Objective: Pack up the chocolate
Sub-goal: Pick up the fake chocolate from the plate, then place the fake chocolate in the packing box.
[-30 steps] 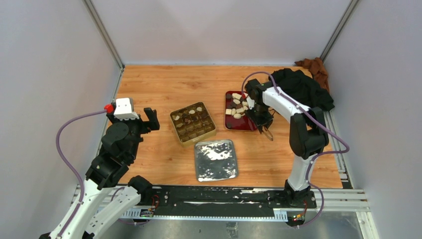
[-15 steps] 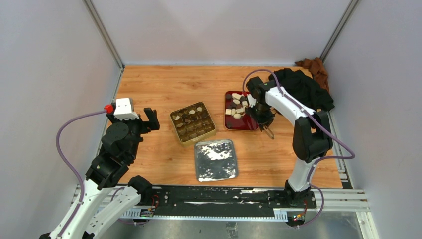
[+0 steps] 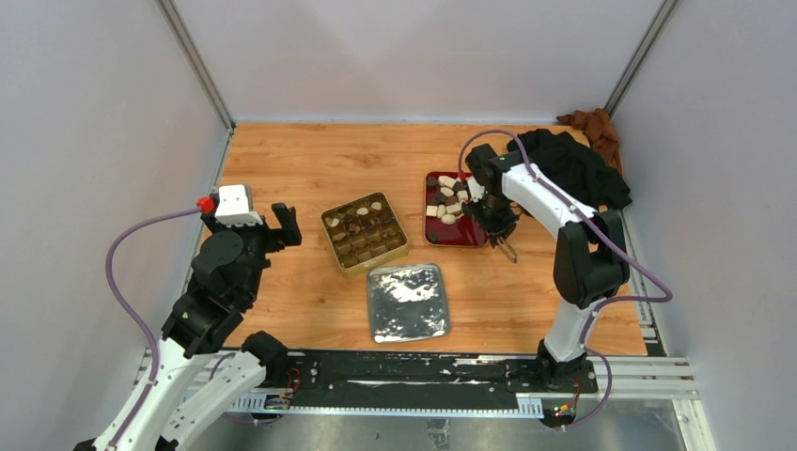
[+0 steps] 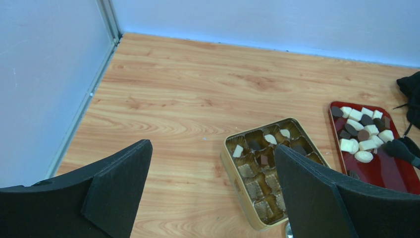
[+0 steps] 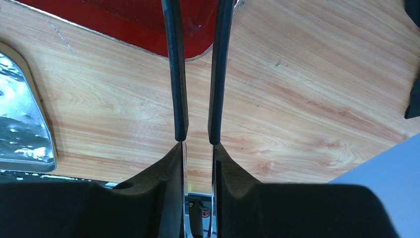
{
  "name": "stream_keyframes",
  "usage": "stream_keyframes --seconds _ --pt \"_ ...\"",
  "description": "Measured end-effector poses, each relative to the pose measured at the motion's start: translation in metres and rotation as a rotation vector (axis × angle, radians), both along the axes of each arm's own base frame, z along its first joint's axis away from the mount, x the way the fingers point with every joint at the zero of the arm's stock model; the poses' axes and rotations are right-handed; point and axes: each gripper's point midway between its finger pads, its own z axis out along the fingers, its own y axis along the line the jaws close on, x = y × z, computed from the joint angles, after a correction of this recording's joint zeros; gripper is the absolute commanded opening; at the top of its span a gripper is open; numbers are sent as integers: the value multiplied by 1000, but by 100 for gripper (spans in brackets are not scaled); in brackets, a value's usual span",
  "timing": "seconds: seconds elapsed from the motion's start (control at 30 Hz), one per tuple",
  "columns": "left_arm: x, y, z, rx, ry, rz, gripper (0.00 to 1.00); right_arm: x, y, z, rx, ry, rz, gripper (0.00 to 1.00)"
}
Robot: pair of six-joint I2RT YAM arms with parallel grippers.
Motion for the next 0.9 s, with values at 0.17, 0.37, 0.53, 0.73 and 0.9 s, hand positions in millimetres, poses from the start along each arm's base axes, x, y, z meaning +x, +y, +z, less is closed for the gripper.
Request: stream_keyframes --seconds 0.17,0.37,0.53,0.73,0.9 --pt "0 0 0 0 0 0 100 -2 4 5 10 -13 10 19" --pt "0 0 0 0 0 0 100 -7 19 12 19 -25 53 19" --pt "0 0 0 0 0 0 100 -6 37 23 37 -56 89 19" --pt "0 0 0 0 0 0 100 -9 62 35 59 -89 149 19" --pt "0 0 0 0 0 0 100 -11 86 50 84 -124 211 19"
